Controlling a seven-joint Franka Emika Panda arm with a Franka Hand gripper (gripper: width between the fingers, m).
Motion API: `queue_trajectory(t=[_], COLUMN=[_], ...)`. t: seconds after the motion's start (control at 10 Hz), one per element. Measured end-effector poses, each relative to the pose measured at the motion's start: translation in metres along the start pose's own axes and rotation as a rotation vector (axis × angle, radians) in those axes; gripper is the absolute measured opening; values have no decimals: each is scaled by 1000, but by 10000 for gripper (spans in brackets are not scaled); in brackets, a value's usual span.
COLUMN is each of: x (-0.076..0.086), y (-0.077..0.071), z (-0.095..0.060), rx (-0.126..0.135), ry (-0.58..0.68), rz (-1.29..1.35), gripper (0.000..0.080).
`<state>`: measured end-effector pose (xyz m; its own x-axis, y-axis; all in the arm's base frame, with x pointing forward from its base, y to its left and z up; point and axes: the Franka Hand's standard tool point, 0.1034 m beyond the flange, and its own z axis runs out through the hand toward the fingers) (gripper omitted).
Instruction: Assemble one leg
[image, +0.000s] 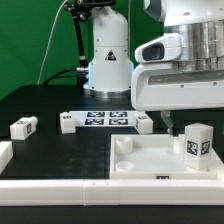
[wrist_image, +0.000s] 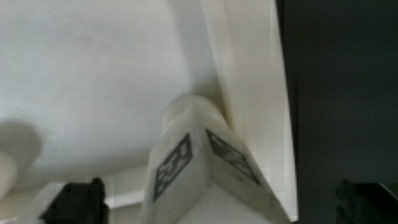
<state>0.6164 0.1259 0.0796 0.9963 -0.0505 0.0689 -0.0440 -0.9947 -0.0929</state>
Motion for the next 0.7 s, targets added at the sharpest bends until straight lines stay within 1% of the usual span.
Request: queue_trajectory(t=[0.2, 0.3, 0.6, 0.7], x=[2, 2, 1, 1], y=[-1, 0, 2, 2], z=[0, 0, 1, 1], rx=[-35, -44, -48, -48], ry=[6, 5, -5, -5], rz=[-225, -353, -532, -515], gripper=[649, 649, 649, 528])
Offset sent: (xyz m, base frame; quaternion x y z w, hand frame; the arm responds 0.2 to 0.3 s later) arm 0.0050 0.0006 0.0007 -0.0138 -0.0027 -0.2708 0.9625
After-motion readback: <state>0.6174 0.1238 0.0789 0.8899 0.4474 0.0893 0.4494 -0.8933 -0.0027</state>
